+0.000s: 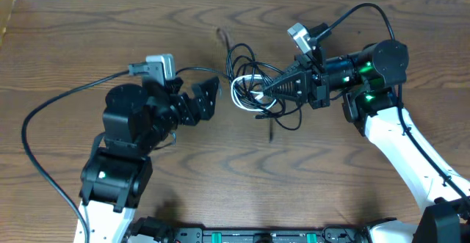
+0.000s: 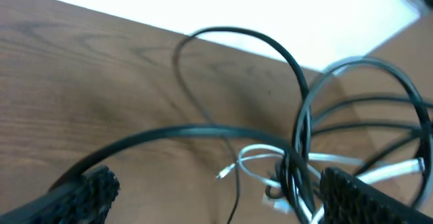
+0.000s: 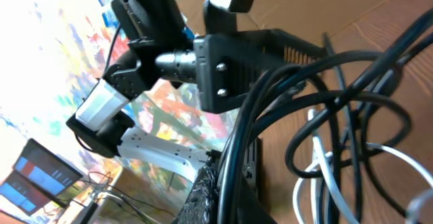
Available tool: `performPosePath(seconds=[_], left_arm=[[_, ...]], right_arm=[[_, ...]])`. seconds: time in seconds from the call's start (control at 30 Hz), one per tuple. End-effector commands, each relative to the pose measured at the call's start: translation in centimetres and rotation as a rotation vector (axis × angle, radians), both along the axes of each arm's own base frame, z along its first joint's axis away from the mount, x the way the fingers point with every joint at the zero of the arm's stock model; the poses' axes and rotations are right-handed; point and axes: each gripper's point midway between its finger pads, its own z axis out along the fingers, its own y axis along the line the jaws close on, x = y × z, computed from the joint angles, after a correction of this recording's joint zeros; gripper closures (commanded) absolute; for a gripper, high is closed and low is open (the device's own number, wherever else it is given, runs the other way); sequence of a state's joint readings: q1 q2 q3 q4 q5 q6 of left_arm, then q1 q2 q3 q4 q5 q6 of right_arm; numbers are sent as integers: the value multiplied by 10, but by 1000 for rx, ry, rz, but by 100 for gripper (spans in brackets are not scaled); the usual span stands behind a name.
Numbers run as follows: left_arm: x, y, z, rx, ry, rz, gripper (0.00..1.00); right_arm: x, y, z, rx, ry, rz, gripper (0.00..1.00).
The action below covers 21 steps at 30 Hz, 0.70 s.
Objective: Untangle cables
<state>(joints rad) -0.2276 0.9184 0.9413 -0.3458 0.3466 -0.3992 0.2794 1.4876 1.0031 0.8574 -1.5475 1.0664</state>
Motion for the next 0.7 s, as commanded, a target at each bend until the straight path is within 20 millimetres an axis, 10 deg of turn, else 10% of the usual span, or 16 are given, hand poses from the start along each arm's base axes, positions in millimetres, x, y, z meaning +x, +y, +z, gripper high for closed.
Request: performPosePath(seconds=[0.0, 0.33, 0.5, 0.67], left_arm=[[14, -8, -2, -68, 36, -13, 5], [45, -53, -21, -146, 45, -240, 11], [24, -75, -23, -135, 14, -461, 19], [5, -81, -13, -149, -57, -631, 3]], right_arm=[[-15, 9, 6, -3, -10, 55, 99], [-32, 24, 6, -16, 33, 120, 99], [-32, 24, 6, -16, 32, 120, 99], [-32, 24, 6, -16, 33, 120, 99]])
